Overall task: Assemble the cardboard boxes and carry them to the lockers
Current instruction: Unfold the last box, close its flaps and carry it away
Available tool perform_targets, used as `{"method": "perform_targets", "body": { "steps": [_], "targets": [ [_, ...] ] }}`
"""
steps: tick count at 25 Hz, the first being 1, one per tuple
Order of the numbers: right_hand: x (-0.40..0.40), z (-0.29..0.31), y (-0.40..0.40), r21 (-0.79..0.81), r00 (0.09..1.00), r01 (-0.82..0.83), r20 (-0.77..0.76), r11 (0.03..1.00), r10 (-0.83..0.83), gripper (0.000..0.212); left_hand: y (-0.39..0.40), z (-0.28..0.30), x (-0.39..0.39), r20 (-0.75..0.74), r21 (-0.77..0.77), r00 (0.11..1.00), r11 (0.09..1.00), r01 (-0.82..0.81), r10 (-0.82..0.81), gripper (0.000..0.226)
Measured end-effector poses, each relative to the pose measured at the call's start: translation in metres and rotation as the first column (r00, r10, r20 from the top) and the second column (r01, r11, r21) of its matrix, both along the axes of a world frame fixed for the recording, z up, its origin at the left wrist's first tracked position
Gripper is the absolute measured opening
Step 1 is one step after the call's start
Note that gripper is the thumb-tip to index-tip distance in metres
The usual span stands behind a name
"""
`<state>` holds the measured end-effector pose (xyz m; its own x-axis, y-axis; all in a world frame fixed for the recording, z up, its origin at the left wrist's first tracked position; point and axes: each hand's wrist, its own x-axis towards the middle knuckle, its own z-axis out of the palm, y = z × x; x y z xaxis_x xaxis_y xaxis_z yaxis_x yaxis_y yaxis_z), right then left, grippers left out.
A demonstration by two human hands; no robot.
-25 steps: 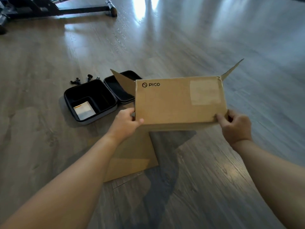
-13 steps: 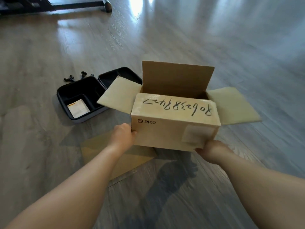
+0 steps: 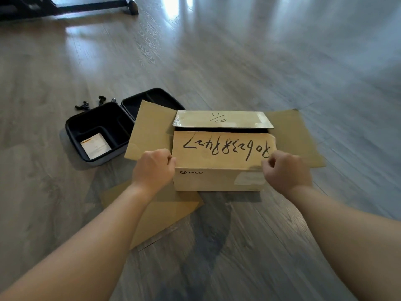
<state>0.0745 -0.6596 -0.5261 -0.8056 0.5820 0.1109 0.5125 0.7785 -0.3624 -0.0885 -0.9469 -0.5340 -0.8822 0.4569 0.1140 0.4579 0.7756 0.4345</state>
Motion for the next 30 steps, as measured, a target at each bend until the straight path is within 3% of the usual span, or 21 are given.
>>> {"method": "perform_targets", "body": {
  "steps": [2,4,6,8,9,11,13,17,18,19,21,23,26,30],
  "targets": [
    [-0.004,-0.006,0.014,0.01,0.999,-0.002,-0.041,1.0,0.002,0.017,0.005,0.001,0.0,-0.002,-0.011,1.0,1.0,-0.008,0.008,0.022],
    [-0.013,-0.011,0.024,-0.032,0.998,0.046,0.032,0.998,-0.045,0.02,0.01,0.004,-0.001,0.082,-0.057,0.995,0.997,-0.049,0.053,0.023],
    [-0.025,-0.01,0.028,-0.16,0.992,0.109,0.079,0.981,-0.097,0.023,0.013,0.006,-0.004,0.191,-0.093,0.978,0.993,-0.072,0.089,0.024],
    [-0.032,-0.008,0.031,-0.351,0.989,0.14,0.003,0.926,-0.149,0.025,0.013,0.007,-0.009,0.313,0.001,0.948,0.998,-0.065,0.061,0.019],
    [-0.031,-0.004,0.032,-0.5,0.971,0.151,-0.087,0.853,-0.223,0.03,0.011,0.007,-0.011,0.375,0.101,0.926,0.991,-0.093,0.049,0.016],
    [-0.027,0.006,0.035,-0.795,0.86,0.137,-0.2,0.591,-0.47,0.038,0.008,0.014,-0.011,0.501,0.279,0.863,0.934,-0.223,0.056,0.019],
    [-0.017,0.011,0.042,-0.917,0.79,0.085,-0.176,0.389,-0.588,0.035,0.005,0.019,-0.011,0.58,0.357,0.813,0.885,-0.3,0.041,0.025],
    [0.008,0.01,0.053,-0.966,0.92,-0.035,-0.131,0.257,-0.368,0.017,0.0,0.023,-0.01,0.622,0.334,0.782,0.897,-0.29,0.021,0.024],
    [0.015,0.009,0.056,-0.973,0.949,-0.037,-0.106,0.227,-0.298,0.029,-0.003,0.021,-0.011,0.626,0.352,0.78,0.886,-0.301,0.016,0.021],
    [0.022,0.009,0.059,-0.972,0.968,-0.028,-0.084,0.231,-0.235,0.039,-0.005,0.019,-0.012,0.639,0.387,0.769,0.861,-0.33,0.007,0.019],
    [0.031,0.013,0.059,-0.948,0.99,0.001,-0.043,0.317,-0.131,0.031,-0.01,0.019,-0.013,0.654,0.44,0.756,0.825,-0.356,-0.022,0.024],
    [0.031,0.017,0.058,-0.91,1.0,0.017,0.011,0.414,-0.016,0.029,-0.014,0.02,-0.013,0.622,0.405,0.78,0.882,-0.241,-0.073,0.03],
    [0.027,0.019,0.052,-0.821,0.988,-0.019,0.073,0.57,0.138,0.039,-0.018,0.025,-0.012,0.529,0.225,0.838,0.974,0.014,-0.135,0.017],
    [0.016,0.013,0.035,-0.392,0.939,-0.163,0.22,0.906,0.264,0.035,-0.016,0.012,-0.004,0.376,-0.026,0.906,0.975,0.222,-0.196,0.046]
  ]
}}
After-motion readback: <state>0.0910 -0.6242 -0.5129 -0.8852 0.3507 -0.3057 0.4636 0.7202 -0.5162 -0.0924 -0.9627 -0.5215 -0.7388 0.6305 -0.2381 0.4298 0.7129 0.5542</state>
